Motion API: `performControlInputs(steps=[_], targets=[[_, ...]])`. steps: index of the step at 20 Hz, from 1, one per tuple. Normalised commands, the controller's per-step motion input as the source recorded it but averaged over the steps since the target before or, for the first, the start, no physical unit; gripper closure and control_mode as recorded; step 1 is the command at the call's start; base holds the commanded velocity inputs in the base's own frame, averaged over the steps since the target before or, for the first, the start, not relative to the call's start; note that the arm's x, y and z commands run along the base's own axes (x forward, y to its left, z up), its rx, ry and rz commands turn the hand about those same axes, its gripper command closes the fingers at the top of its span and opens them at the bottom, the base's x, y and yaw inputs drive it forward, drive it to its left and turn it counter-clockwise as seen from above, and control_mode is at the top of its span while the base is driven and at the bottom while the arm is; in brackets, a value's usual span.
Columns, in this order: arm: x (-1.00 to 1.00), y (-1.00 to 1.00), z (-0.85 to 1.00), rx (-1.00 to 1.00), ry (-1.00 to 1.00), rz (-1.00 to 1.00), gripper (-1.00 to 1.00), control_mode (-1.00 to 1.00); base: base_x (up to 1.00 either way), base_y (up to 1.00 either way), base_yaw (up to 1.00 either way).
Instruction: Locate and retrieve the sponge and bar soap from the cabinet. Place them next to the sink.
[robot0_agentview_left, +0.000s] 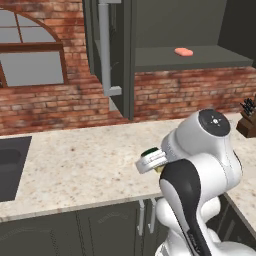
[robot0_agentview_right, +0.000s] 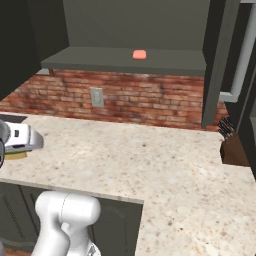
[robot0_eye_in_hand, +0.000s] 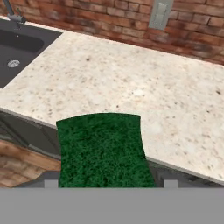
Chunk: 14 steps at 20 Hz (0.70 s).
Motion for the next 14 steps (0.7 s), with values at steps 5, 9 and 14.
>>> performControlInputs(steps=[5, 9, 14], targets=[[0.01, 0.58, -0.29, 0.00, -0.05, 0.14, 1.00, -1.00, 0.00, 0.00, 0.00], [0.00, 0.57, -0.24, 0.00, -0.05, 0.07, 1.00, -1.00, 0.00, 0.00, 0.00], [0.08, 0.53, -0.20, 0.00, -0.03, 0.03, 1.00, -1.00, 0.00, 0.00, 0.00]])
